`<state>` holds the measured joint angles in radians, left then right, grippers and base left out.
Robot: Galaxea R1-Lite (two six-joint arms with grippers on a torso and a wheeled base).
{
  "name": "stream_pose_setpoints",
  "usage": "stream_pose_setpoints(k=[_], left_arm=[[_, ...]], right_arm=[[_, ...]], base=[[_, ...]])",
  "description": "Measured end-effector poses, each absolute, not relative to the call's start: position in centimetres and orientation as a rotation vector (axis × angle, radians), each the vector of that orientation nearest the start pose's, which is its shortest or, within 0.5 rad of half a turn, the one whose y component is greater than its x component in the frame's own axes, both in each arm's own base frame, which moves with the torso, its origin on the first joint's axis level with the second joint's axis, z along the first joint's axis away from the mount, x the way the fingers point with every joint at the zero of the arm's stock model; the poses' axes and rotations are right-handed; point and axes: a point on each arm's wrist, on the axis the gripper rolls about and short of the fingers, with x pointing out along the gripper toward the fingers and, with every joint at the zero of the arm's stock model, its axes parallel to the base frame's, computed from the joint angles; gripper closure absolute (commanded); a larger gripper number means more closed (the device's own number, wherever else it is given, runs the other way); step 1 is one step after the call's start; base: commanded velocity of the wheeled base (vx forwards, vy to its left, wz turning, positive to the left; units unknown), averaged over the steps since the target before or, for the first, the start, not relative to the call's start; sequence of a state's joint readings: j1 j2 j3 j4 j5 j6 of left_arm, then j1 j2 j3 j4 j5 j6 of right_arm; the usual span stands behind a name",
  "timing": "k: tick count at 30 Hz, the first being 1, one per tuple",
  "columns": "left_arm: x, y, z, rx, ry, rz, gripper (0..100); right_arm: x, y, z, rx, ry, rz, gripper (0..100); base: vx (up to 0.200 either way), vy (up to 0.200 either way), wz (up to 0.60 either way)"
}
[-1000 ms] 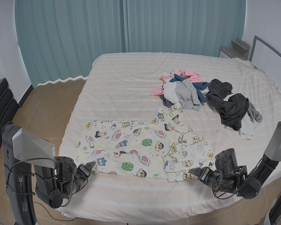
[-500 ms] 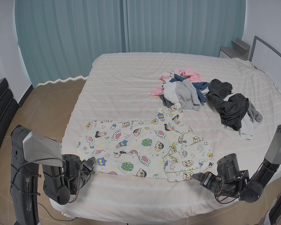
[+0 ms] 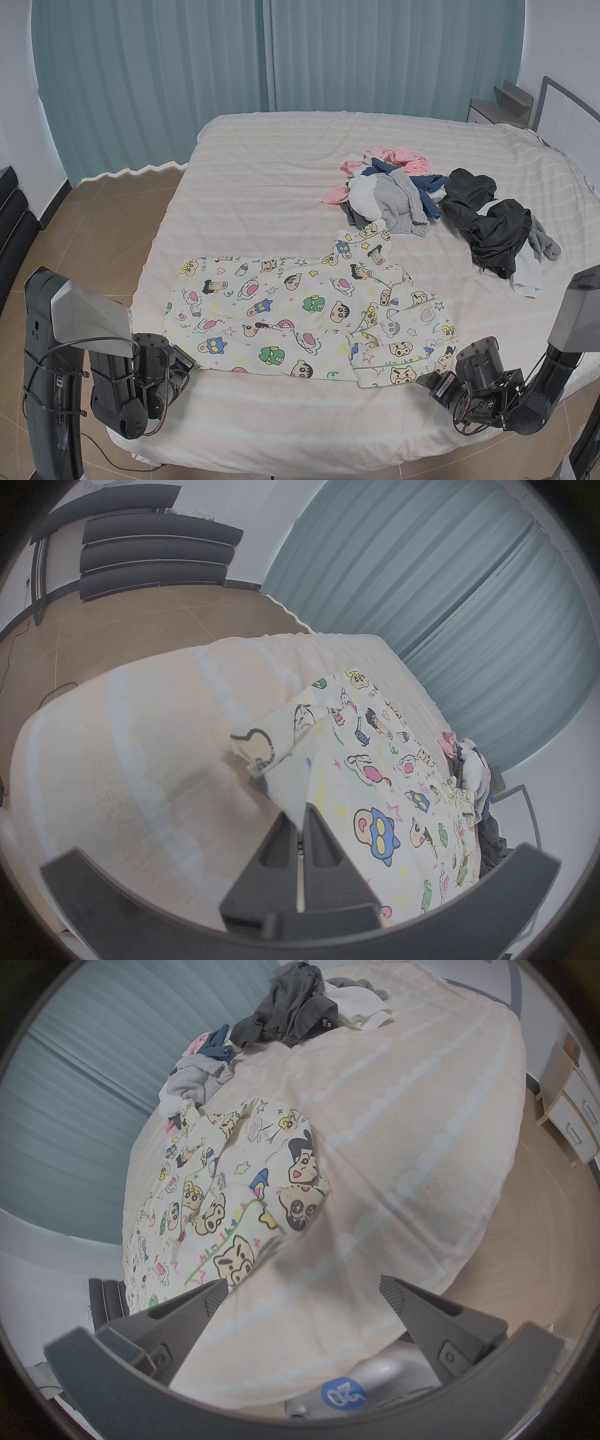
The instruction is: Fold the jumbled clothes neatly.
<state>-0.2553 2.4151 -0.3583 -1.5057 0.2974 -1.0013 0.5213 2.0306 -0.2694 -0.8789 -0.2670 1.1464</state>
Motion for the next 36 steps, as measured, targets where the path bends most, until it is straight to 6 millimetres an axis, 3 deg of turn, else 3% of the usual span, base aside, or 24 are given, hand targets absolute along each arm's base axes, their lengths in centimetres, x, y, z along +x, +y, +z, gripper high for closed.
stream_pose_setpoints(k=[7, 17, 36], left_arm=[[28.6, -6.5, -4.4, -0.820, 0.456, 0.320, 100], [28.7, -5.7, -4.4, -0.822, 0.447, 0.350, 100], [28.7, -5.7, -4.4, -0.820, 0.449, 0.351, 100]], right_arm=[[22.6, 12.2, -0.6, 0.788, 0.707, -0.219, 0], [23.7, 12.2, -2.9, 0.695, 0.681, -0.211, 0], [27.1, 12.5, -4.2, 0.625, 0.631, -0.190, 0]], base=[[0.000, 0.000, 0.00], [0.000, 0.000, 0.00], [0.000, 0.000, 0.00]])
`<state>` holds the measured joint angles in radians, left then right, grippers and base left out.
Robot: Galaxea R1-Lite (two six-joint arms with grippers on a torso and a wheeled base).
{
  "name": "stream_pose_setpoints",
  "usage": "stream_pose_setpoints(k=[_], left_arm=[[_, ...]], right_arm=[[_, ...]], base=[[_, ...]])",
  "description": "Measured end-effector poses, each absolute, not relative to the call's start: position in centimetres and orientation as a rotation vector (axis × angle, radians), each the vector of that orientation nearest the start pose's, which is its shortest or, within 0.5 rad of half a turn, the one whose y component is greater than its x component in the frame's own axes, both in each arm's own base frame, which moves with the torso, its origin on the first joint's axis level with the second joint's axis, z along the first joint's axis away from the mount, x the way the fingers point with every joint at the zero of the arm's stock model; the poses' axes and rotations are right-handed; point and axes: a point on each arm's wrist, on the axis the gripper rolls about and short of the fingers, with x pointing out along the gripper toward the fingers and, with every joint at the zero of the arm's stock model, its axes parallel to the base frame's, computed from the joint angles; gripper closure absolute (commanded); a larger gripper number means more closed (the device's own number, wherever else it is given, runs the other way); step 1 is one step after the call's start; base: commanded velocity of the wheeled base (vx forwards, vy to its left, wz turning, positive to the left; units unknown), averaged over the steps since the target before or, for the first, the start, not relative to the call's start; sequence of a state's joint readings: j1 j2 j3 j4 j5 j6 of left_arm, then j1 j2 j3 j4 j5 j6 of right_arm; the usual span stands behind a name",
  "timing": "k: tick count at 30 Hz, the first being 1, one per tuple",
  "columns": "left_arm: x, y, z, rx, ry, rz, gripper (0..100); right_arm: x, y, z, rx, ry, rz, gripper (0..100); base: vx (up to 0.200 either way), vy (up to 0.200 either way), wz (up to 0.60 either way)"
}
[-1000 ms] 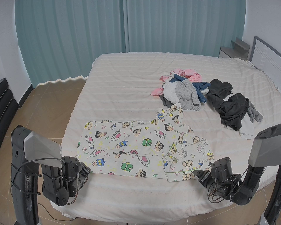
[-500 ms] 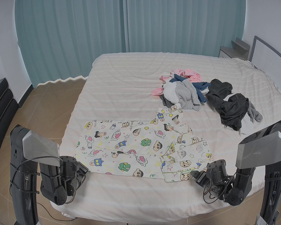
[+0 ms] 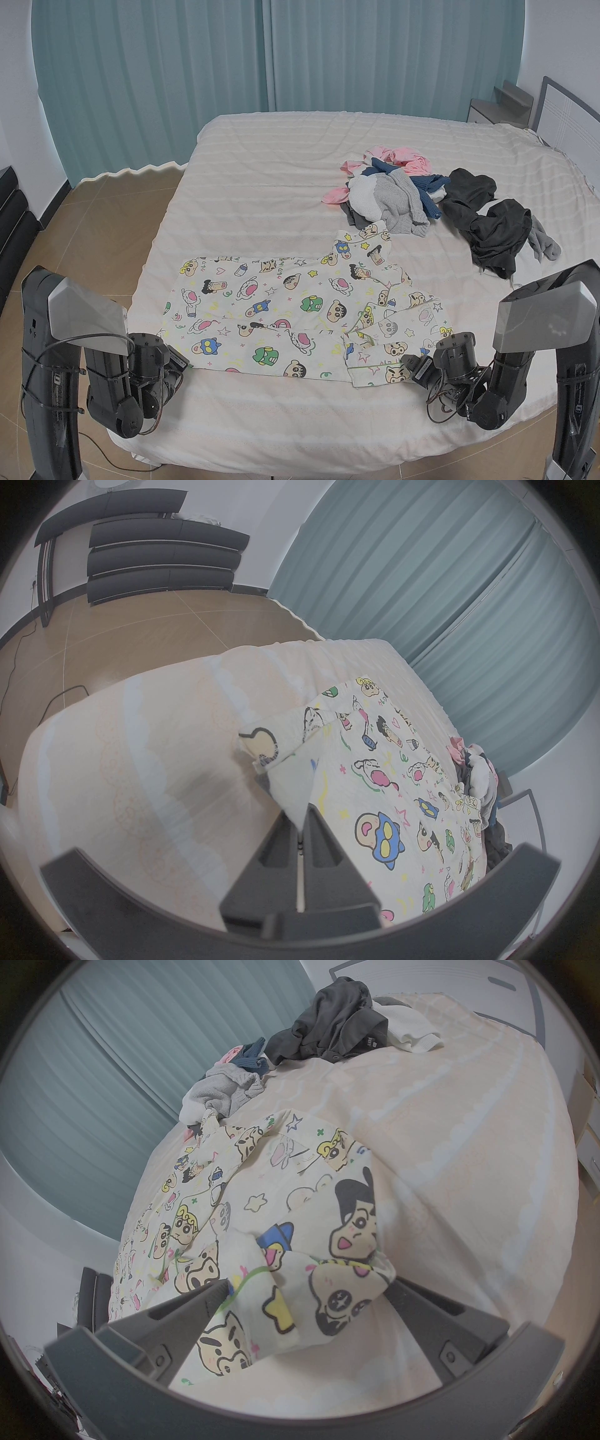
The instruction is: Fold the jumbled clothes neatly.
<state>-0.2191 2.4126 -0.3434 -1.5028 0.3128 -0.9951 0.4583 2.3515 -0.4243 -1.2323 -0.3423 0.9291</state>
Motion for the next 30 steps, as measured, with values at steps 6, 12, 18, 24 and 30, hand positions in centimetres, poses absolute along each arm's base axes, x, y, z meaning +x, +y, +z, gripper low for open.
stream_pose_setpoints(k=[6, 12, 18, 24, 30], left_arm=[[28.7, -5.7, -4.4, -0.821, 0.449, 0.351, 100], [28.7, -5.7, -4.4, -0.816, 0.450, 0.349, 100], [28.4, -5.8, -4.5, -0.794, 0.463, 0.342, 100], [27.7, -6.0, -4.6, -0.699, 0.497, 0.317, 100], [27.2, -6.0, -3.7, -0.643, 0.502, 0.294, 100]], right_arm=[[27.9, 12.6, -4.4, 0.609, 0.618, -0.184, 100], [28.2, 12.8, -4.5, 0.604, 0.613, -0.177, 100], [28.3, 12.8, -4.4, 0.605, 0.609, -0.173, 100], [27.9, 12.7, -3.7, 0.604, 0.604, -0.167, 100], [26.8, 12.1, -2.6, 0.595, 0.606, -0.165, 100]], base=[[0.000, 0.000, 0.00], [0.000, 0.000, 0.00], [0.000, 0.000, 0.00], [0.000, 0.000, 0.00], [0.000, 0.000, 0.00]])
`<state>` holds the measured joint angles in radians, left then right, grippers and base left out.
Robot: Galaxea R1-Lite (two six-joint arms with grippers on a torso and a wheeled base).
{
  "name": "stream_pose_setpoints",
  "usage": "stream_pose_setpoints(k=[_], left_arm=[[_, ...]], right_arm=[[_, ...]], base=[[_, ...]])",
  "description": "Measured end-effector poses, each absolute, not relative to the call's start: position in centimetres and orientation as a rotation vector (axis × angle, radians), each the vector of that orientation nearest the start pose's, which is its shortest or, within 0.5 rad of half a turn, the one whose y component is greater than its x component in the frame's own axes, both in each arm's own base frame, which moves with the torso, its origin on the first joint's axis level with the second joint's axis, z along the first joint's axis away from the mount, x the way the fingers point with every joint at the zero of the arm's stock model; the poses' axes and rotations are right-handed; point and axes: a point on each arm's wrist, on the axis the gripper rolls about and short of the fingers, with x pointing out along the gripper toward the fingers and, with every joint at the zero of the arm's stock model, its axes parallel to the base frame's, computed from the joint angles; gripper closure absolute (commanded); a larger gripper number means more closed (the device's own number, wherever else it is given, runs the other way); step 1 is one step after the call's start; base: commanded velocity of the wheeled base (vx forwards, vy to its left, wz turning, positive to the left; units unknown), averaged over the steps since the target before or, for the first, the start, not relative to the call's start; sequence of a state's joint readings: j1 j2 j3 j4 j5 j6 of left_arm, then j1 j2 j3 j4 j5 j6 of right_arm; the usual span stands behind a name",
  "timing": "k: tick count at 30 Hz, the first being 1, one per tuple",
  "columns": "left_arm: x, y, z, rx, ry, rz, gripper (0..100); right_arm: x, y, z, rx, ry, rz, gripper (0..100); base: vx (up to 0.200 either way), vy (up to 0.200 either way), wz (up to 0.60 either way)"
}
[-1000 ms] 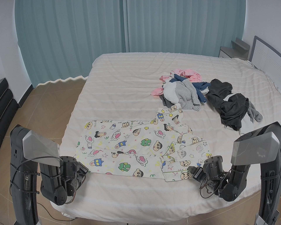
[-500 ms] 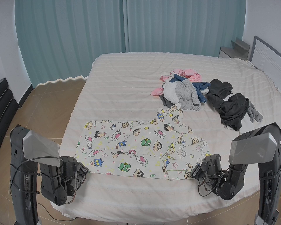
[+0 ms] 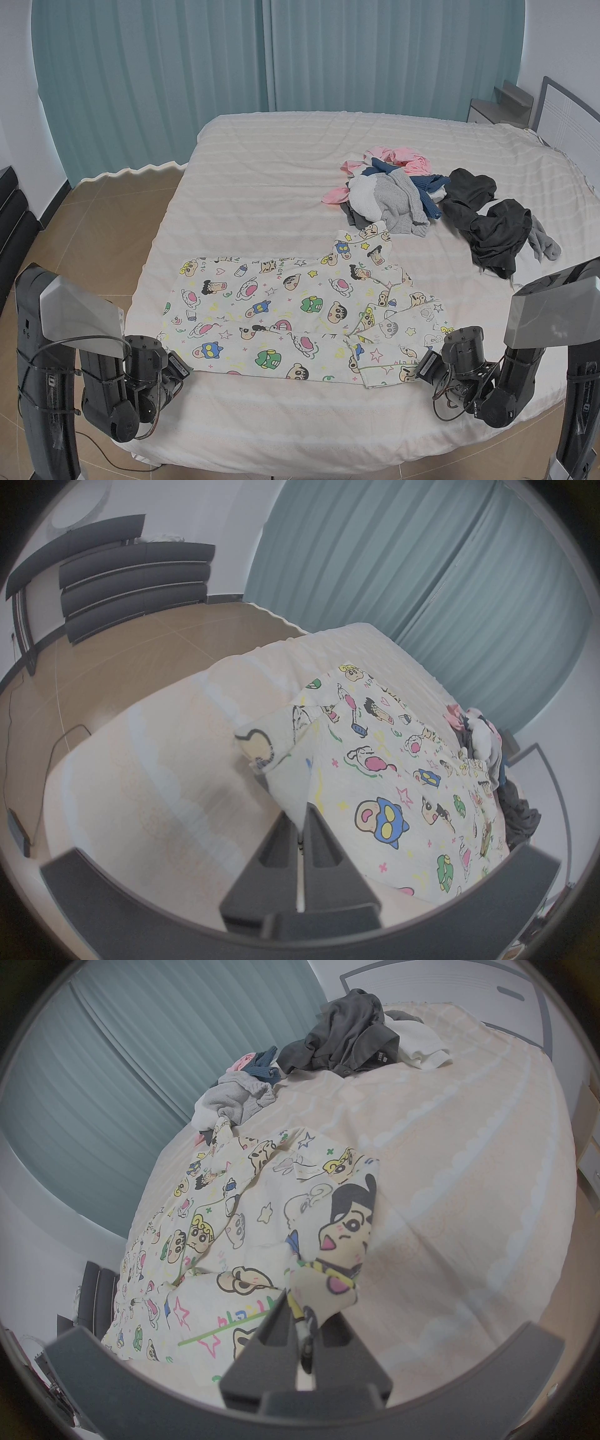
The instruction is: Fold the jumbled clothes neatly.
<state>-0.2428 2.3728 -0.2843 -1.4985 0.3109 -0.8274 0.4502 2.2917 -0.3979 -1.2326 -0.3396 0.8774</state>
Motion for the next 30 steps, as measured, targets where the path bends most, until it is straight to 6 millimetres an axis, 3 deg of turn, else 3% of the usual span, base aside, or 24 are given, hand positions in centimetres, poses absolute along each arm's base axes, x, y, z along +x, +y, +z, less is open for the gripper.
stream_pose_setpoints(k=[15, 30], left_arm=[[25.7, -5.6, -2.1, -0.537, 0.627, 0.323, 100], [21.9, -4.7, -2.6, -0.517, 0.744, 0.371, 100]], right_arm=[[24.7, 11.3, -1.4, 0.556, 0.628, -0.158, 100], [21.2, 10.6, -1.6, 0.510, 0.727, -0.150, 100]], base=[[0.000, 0.000, 0.00], [0.000, 0.000, 0.00]])
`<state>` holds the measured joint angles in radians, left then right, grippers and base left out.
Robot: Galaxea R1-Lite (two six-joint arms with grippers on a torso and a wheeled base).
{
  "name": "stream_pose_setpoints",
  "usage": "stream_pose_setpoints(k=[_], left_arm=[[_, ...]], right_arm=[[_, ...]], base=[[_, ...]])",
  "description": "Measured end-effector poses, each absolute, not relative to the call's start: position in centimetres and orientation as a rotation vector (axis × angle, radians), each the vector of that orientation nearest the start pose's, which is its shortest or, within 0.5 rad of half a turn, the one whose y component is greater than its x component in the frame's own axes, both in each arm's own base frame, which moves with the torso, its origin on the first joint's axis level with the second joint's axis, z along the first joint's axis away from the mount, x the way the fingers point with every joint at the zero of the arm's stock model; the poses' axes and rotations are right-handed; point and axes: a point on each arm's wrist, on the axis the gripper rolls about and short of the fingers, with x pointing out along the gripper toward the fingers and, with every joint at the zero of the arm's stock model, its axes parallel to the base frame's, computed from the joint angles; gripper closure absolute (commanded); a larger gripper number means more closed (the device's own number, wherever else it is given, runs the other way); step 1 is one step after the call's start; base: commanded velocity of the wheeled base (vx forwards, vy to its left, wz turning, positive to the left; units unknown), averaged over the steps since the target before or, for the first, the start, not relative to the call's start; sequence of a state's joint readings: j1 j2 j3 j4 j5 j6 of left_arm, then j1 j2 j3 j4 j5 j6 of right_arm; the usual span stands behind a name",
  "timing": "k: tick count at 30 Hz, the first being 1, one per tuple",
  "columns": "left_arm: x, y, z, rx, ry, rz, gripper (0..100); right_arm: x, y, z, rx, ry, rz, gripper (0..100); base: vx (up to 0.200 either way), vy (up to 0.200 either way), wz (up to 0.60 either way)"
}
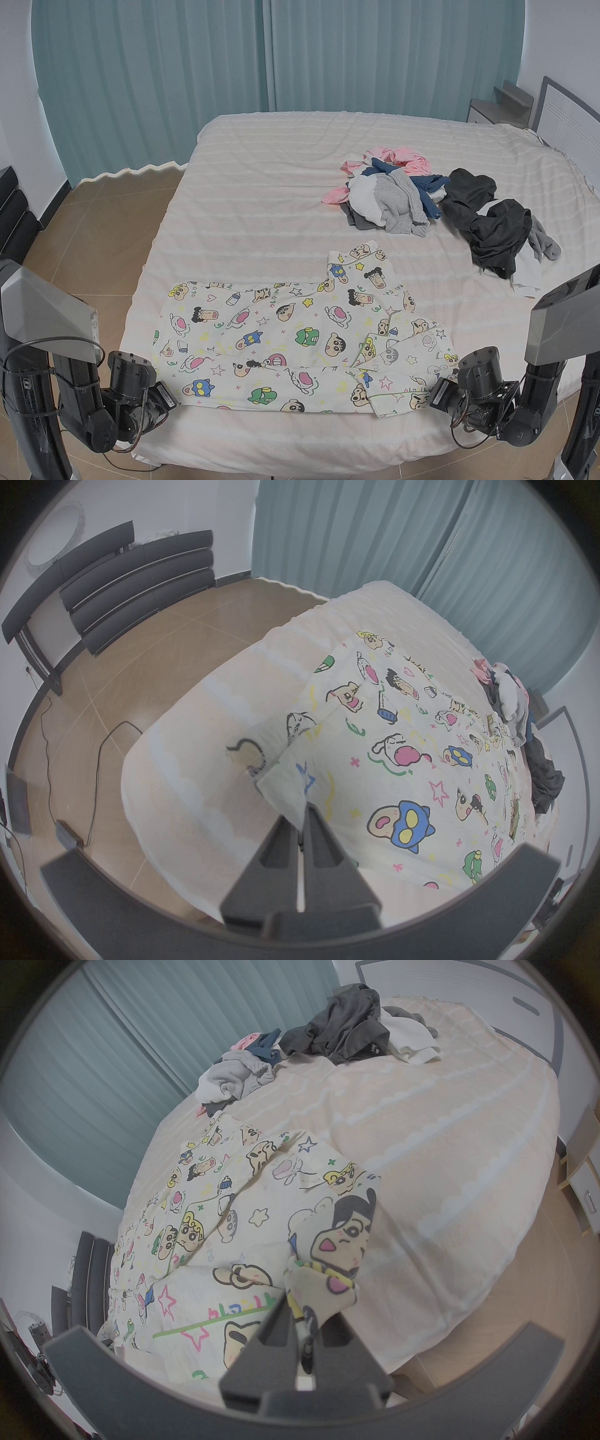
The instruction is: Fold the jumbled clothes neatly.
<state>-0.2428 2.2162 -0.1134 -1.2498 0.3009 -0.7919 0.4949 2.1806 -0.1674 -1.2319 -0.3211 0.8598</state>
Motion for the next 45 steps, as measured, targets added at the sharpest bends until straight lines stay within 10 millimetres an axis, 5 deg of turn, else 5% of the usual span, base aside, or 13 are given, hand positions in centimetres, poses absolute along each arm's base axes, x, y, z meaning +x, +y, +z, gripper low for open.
stream_pose_setpoints(k=[10, 11, 21, 36, 45], left_arm=[[21.0, -4.7, -3.2, -0.536, 0.791, 0.392, 100], [21.0, -4.7, -3.3, -0.538, 0.793, 0.390, 0], [21.8, -4.8, -2.6, -0.593, 0.701, 0.357, 0], [22.7, -2.2, 4.5, -0.623, 0.360, 0.236, 0], [23.4, -2.0, 6.4, -0.642, 0.259, 0.206, 0]], right_arm=[[20.4, 10.5, -2.0, 0.506, 0.785, -0.125, 100], [20.5, 10.5, -2.0, 0.511, 0.781, -0.121, 0], [20.3, 10.4, -1.7, 0.532, 0.739, -0.096, 0], [20.2, 8.1, -0.1, 0.553, 0.611, -0.139, 0], [20.5, 7.4, 1.3, 0.544, 0.532, -0.126, 0]], base=[[0.000, 0.000, 0.00], [0.000, 0.000, 0.00], [0.000, 0.000, 0.00], [0.000, 0.000, 0.00], [0.156, 0.000, 0.00]])
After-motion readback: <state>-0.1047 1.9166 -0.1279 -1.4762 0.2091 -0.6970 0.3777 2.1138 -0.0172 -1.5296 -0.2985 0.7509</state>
